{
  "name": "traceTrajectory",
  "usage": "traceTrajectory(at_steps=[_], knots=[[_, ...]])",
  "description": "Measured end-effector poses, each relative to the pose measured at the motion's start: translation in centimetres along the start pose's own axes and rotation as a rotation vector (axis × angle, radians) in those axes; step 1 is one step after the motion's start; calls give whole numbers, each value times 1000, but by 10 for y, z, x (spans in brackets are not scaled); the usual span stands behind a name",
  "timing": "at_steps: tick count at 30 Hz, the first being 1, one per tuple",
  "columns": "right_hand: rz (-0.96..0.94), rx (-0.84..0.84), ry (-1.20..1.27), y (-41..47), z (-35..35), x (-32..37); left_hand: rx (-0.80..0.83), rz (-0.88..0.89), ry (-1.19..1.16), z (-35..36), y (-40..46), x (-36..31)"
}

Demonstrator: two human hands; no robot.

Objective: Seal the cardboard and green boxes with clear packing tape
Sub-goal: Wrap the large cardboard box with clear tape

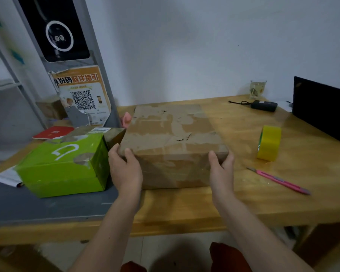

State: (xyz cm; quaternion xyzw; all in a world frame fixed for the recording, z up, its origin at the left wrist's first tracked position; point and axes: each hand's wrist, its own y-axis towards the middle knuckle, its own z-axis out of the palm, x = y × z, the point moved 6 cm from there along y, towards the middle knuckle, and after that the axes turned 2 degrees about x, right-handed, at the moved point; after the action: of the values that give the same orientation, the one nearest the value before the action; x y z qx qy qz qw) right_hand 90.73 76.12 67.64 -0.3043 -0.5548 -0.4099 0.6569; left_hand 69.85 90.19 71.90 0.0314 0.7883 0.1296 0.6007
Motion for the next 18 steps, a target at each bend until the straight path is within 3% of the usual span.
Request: traceTrajectory(at_steps=[3,5,8,12,18], knots=[[-8,-1,-9,-1,-4,0,-37,508,534,12,-24,-41],[-20,-5,-17,0,-7,2,248,689,724,46,-42,-62],[-26,-2,-26,3,-11,2,611,630,987,88,-55,-62],[-33,33,-54,8,-18,1,714,580,1100,107,-54,-64],[-48,36,-61,10,-18,-1,869,725,1039,126,-63,-73]])
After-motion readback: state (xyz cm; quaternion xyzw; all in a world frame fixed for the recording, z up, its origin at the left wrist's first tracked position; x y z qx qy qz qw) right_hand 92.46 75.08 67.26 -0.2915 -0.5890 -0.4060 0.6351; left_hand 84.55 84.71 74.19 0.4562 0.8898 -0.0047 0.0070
